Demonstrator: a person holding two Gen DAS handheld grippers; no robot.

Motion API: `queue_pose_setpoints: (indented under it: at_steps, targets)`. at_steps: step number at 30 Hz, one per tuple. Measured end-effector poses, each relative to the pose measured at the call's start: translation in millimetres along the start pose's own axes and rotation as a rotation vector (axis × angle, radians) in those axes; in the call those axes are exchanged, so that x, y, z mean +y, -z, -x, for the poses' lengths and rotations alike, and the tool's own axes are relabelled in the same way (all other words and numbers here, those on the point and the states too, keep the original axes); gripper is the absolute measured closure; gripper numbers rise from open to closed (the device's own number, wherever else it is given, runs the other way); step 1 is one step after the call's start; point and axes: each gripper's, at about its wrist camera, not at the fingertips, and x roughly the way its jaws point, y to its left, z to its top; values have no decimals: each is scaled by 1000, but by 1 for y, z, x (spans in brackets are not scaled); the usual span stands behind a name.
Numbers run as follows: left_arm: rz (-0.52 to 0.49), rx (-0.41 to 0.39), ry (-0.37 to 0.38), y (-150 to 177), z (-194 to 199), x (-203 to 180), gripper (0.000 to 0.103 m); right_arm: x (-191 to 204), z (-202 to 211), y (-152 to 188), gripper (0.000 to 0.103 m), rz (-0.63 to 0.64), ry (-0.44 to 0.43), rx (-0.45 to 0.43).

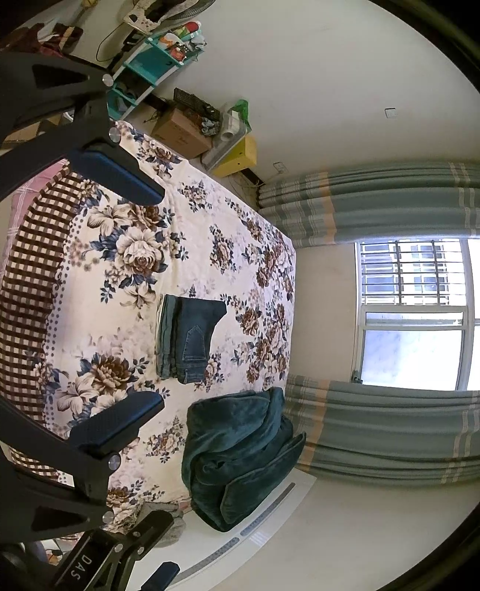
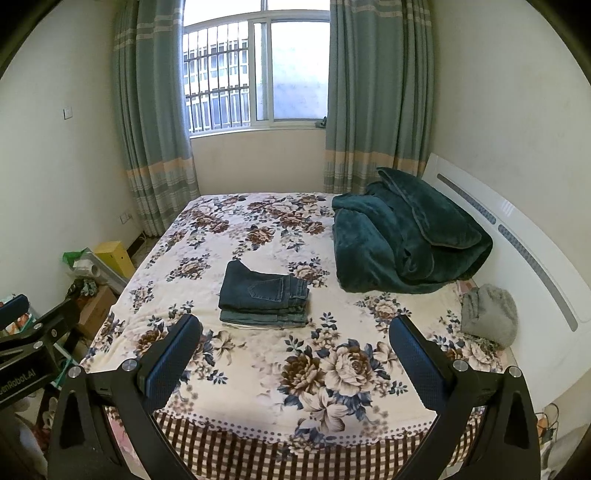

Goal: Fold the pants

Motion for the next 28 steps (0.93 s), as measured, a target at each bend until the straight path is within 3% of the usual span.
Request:
queue_pose_setpoints:
  at_steps: [28]
  targets:
    - [5,-14,-4,-4,0,-10,0,4,-7,2,0,-6,-5,4]
